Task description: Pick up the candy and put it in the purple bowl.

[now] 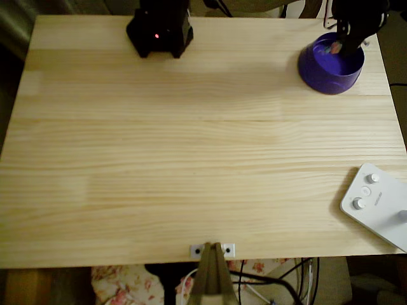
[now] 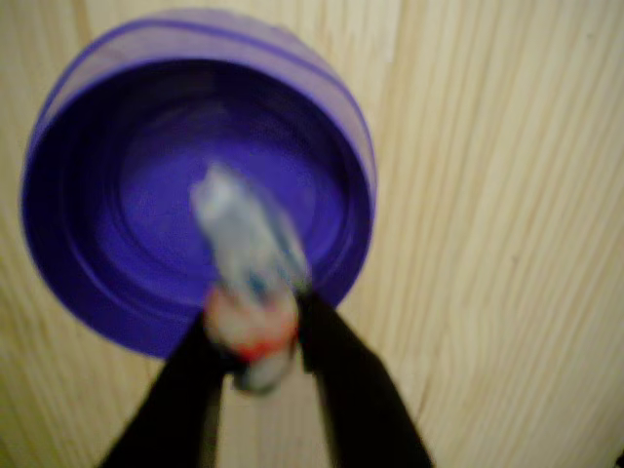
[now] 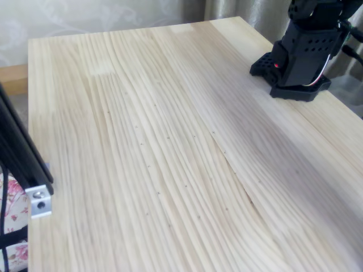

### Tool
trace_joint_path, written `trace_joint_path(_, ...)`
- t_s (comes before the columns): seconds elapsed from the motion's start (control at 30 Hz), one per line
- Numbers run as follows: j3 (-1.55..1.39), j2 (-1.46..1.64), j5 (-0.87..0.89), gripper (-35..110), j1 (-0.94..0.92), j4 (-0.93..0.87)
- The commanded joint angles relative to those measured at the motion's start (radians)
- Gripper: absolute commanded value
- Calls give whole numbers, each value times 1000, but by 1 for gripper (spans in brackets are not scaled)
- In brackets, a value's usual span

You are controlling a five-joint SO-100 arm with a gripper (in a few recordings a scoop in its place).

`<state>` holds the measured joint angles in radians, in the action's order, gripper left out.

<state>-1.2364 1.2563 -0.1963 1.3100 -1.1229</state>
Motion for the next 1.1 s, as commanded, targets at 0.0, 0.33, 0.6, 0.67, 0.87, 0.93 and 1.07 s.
trace_joint_path(0.0,92,52,-12,7,14,0)
trace_joint_path(0.33,80,57,-43,18,9,-34)
trace_joint_path(0.6,91,60,-44,19,0,-34)
trace_joint_path(0.67,91,61,-44,19,-2,-35)
trace_joint_path(0.87,89,71,-40,18,-11,-37)
trace_joint_path(0.93,87,80,-40,13,-12,-37)
trace_joint_path(1.07,86,103,-32,-1,-20,-28)
